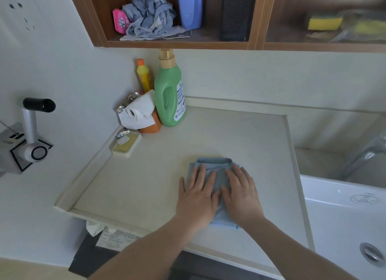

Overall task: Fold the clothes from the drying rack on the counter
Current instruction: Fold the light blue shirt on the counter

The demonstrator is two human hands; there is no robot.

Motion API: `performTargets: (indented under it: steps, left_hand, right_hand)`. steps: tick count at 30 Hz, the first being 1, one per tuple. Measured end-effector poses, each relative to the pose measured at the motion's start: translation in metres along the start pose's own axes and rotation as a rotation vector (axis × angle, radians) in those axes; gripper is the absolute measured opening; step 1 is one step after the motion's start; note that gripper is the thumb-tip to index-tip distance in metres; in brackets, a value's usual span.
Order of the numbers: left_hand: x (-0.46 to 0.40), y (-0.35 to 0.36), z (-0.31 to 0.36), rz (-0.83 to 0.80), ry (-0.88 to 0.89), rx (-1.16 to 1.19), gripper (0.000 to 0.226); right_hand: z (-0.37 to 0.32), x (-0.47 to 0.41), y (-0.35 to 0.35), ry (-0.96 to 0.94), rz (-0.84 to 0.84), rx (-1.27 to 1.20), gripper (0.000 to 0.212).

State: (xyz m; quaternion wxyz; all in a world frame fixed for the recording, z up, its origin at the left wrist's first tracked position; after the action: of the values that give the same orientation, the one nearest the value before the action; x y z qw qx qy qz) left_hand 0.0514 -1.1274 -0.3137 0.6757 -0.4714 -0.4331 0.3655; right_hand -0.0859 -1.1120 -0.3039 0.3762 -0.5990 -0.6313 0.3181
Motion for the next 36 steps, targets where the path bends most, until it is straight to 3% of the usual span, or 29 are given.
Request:
performTargets:
  steps: [2, 5, 10, 12, 14, 17, 20, 22, 24, 26, 29, 33, 36]
  left_hand:
    - [0.002, 0.007, -0.006, -0.005, -0.05, 0.005, 0.063]
    - [0.001, 0.008, -0.006, -0.025, -0.073, -0.008, 0.062]
    - [-0.002, 0.013, -0.009, 0.011, -0.114, 0.001, 0.06]
    - [0.002, 0.009, -0.013, 0.095, -0.164, 0.047, 0.062]
    - [0.01, 0.003, -0.021, 0.195, -0.283, 0.131, 0.074]
    - [0.019, -0.002, -0.03, 0.164, -0.488, 0.226, 0.099]
    - [0.015, -0.005, -0.04, 0.018, -0.633, 0.544, 0.108]
    - [0.012, -0.003, -0.046, -0.059, -0.684, 0.879, 0.088]
    - [0.011, -0.002, -0.049, -0.096, -0.658, 1.031, 0.063]
    - [0.014, -0.003, -0.046, -0.102, -0.627, 1.085, 0.054]
    - [0.024, -0.005, -0.04, -0.021, -0.576, 1.151, 0.052]
    - [0.038, -0.008, -0.031, 0.065, -0.48, 1.204, 0.077]
    - [0.046, -0.015, -0.022, 0.103, -0.361, 1.229, 0.054]
  right_hand:
    - [0.006, -0.001, 0.01, 0.065, -0.122, 0.127, 0.066]
    - [0.012, 0.0, 0.017, 0.109, -0.167, 0.254, 0.073]
    - [0.015, -0.004, 0.018, 0.133, -0.207, 0.333, 0.066]
    - [0.013, -0.004, 0.018, 0.128, -0.226, 0.345, 0.065]
    - [0.012, -0.004, 0.018, 0.116, -0.236, 0.352, 0.068]
    - [0.013, -0.006, 0.016, 0.097, -0.245, 0.342, 0.07]
    - [0.013, -0.008, 0.019, 0.045, -0.207, 0.339, 0.071]
    - [0.013, -0.009, 0.022, 0.015, -0.201, 0.334, 0.072]
    - [0.013, -0.01, 0.023, -0.011, -0.188, 0.321, 0.072]
    - [0.012, -0.009, 0.021, -0.041, -0.182, 0.326, 0.072]
    - [0.012, -0.005, 0.021, -0.087, -0.201, 0.368, 0.072]
    - [0.015, 0.001, 0.018, -0.042, -0.261, 0.336, 0.072]
    - [0.019, 0.008, 0.006, -0.022, -0.242, 0.049, 0.083]
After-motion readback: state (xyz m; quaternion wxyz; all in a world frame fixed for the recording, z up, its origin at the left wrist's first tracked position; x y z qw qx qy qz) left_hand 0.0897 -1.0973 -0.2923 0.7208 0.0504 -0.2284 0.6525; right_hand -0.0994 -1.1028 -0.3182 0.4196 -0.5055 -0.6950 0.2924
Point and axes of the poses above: each hand's wrist, its own x-axis away from the middle knuckle, its own y-axis out of the palm, z = x × y, the point moved 8 cm from there along -x, towards the middle knuckle, and after that the axes turned 10 degrees about -z, right-handed, at the moved point
